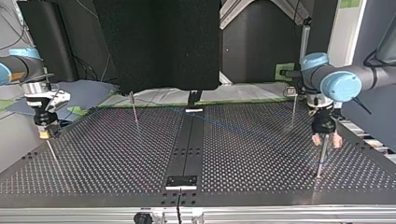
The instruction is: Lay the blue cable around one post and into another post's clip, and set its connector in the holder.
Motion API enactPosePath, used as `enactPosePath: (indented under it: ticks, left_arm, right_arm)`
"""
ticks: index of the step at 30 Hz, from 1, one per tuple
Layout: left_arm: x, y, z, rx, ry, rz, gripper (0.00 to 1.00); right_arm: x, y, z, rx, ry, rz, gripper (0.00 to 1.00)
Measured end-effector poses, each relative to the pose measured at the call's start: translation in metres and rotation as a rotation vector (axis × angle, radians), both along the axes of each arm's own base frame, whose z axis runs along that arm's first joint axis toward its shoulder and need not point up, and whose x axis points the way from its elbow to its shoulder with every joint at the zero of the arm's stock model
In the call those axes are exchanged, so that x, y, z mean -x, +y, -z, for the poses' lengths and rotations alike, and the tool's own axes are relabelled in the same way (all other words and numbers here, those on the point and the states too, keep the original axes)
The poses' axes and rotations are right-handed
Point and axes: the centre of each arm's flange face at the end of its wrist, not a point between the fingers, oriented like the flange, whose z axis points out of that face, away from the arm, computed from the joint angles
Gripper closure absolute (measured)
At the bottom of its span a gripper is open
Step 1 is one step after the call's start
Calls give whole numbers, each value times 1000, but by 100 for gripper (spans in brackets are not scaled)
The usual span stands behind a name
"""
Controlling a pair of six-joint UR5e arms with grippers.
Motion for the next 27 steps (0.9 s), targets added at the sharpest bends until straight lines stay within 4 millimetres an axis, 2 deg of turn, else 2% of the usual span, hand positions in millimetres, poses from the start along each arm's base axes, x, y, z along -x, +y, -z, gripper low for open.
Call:
enactPosePath:
  ticks: [4,15,20,27]
  left_arm:
    - [15,-4,-10,-24,-7,3,1]
    - [52,-13,-20,-34,-49,31,1]
    - [73,-21,-21,-39,-40,52,1]
    - [93,-33,-35,-6,-95,112,1]
  right_arm:
    - [0,0,0,0,0,0,0]
    - [0,0,0,0,0,0,0]
    - [0,0,0,0,0,0,0]
    - [0,0,0,0,0,0,0]
